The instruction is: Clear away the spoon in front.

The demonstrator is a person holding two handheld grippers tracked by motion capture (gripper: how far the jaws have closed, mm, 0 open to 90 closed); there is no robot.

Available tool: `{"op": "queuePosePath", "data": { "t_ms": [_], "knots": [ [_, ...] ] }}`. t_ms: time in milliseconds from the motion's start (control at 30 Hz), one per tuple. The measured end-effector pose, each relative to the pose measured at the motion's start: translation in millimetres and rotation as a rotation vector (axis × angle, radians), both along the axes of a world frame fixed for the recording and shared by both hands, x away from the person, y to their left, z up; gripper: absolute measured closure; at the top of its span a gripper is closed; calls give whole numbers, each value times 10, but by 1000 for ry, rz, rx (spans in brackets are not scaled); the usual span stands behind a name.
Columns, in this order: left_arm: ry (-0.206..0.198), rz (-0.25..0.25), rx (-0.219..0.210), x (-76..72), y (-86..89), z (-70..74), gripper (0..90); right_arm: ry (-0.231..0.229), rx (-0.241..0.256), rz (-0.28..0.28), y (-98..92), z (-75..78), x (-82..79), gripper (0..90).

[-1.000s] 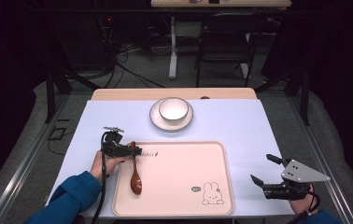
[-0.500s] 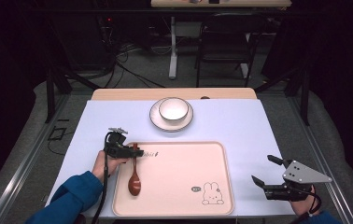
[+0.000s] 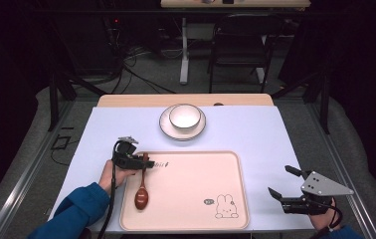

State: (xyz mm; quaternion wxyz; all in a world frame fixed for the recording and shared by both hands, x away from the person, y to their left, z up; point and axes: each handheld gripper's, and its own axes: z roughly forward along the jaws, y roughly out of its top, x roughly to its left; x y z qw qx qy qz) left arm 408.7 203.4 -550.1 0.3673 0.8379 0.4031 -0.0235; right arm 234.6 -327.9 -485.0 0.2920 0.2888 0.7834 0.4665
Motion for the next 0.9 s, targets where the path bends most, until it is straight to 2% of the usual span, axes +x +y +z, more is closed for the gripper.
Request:
{"op": "queuePosePath", "data": {
  "t_ms": [100,167,200,300,433,567,667,800,833,867,900],
  "knots": [
    [-23,-2,33,-12,-22,22,470,-1,0,1,0,0,1,141],
    [-27,-5,42,-18,-27,29,447,0,1,3,1,1,-1,141],
    [-39,-5,53,-21,-32,33,384,0,1,2,2,2,-1,141],
    [-58,-15,70,-36,-53,51,308,0,1,3,5,3,-3,141],
    [-78,-18,83,-43,-62,67,260,1,1,3,6,3,-4,141],
    [-95,-22,80,-58,-61,99,158,2,0,3,8,3,-4,141],
    [-95,-15,61,-63,-49,115,136,1,-1,3,9,4,-5,141],
    [-117,0,45,-82,-9,217,100,-2,-1,2,4,6,-9,141],
    [-160,3,55,-112,11,315,97,-3,-3,3,6,7,-10,141],
    [-160,3,55,-112,11,315,93,-3,-3,3,6,7,-10,141],
    [-185,13,36,-148,37,419,91,-2,-2,2,8,6,-9,141]
  ]
}}
